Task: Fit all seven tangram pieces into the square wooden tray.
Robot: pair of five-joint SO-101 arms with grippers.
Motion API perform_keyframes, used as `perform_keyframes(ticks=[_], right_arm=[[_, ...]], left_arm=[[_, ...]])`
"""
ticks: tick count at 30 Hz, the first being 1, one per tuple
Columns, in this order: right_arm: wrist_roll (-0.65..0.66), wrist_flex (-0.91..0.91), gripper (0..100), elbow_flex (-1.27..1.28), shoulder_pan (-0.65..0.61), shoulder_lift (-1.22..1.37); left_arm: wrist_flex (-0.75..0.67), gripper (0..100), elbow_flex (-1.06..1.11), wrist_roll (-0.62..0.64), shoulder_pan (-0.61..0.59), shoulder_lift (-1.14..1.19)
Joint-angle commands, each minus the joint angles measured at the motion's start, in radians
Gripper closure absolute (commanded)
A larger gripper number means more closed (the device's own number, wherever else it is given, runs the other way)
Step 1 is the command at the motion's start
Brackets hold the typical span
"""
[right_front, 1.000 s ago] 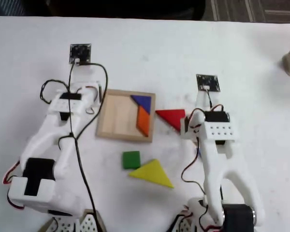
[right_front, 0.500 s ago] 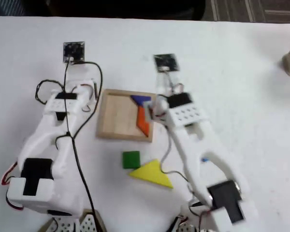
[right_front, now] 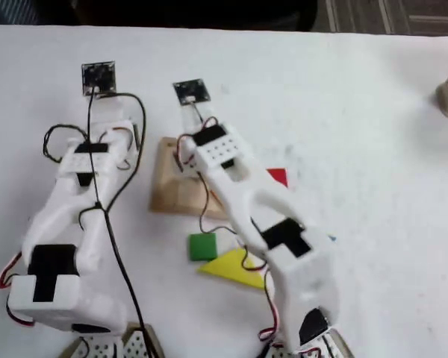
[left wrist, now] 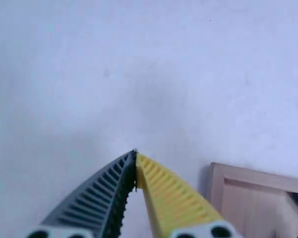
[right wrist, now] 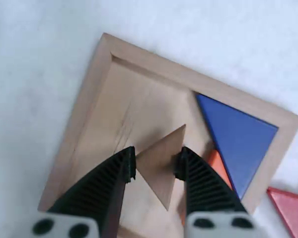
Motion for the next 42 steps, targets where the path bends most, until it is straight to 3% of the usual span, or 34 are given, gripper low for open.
perform_keyframes(ticks=[1, 5, 12, 18, 20, 26, 37, 42], right_arm=[[-0.002, 0.09, 86.5, -0.141, -0.007, 0.035], [0.0, 0.239, 78.0, -0.262, -0.002, 0.077], [0.103, 0.509, 78.3, -0.436, 0.081, 0.077], [0.115, 0.665, 98.0, -0.493, 0.213, 0.028], [0.175, 0.697, 97.1, -0.474, 0.229, 0.015], [0.229, 0.604, 98.1, -0.236, 0.3, -0.064], [0.224, 0.252, 98.1, 0.315, 0.343, -0.429], [0.224, 0.179, 98.1, 0.407, 0.38, -0.496]], left_arm=[[-0.028, 98, -0.011, 0.009, -0.007, -0.051], [-0.028, 98, -0.006, 0.009, -0.005, -0.051], [-0.02, 98, -0.002, 0.005, 0.019, -0.051], [-0.018, 98, 0.057, 0.0, 0.101, -0.061], [-0.006, 98, 0.068, 0.0, 0.12, -0.061], [0.201, 98, 0.091, 0.0, 0.231, -0.127], [0.135, 98, 0.176, 0.0, 0.351, -0.157], [0.107, 98, 0.178, 0.0, 0.401, -0.156]])
